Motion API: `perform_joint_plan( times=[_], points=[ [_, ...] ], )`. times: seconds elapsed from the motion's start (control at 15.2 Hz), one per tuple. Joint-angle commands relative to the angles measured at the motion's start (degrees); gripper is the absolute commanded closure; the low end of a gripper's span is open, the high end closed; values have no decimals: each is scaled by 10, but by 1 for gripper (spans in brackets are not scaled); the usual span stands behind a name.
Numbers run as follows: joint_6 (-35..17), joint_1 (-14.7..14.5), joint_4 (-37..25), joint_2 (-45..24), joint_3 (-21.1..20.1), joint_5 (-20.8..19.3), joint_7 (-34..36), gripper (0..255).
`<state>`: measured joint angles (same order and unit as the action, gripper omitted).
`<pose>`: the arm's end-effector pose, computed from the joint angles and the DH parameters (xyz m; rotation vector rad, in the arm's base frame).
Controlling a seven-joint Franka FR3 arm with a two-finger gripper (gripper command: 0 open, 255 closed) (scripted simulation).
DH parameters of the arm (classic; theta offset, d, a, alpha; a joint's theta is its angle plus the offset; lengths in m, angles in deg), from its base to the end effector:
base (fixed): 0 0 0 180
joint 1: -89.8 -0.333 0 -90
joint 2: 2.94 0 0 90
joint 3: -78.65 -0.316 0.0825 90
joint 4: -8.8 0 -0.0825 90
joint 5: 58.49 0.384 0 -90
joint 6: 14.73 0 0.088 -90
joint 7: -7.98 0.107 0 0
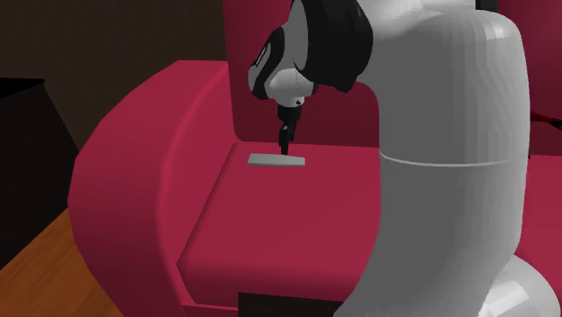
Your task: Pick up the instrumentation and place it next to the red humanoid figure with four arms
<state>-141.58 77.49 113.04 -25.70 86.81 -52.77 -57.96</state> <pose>0.6401 0.0562 0.3223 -2.5984 -1.7294 -0.0234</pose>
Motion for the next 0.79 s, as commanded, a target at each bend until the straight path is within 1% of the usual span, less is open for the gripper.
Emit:
perform_joint_plan(
  times=[0.0, 0.13, 0.2, 0.73],
  points=[
    [-3, -4, -37, -40, -11, -6, -26, 0],
    [-5, -6, -75, -80, -20, -13, -52, 0],
    [-5, -7, -81, -86, -21, -15, -55, 0],
    [-47, -5, -73, -120, -25, -10, -58, 0]
  ],
)
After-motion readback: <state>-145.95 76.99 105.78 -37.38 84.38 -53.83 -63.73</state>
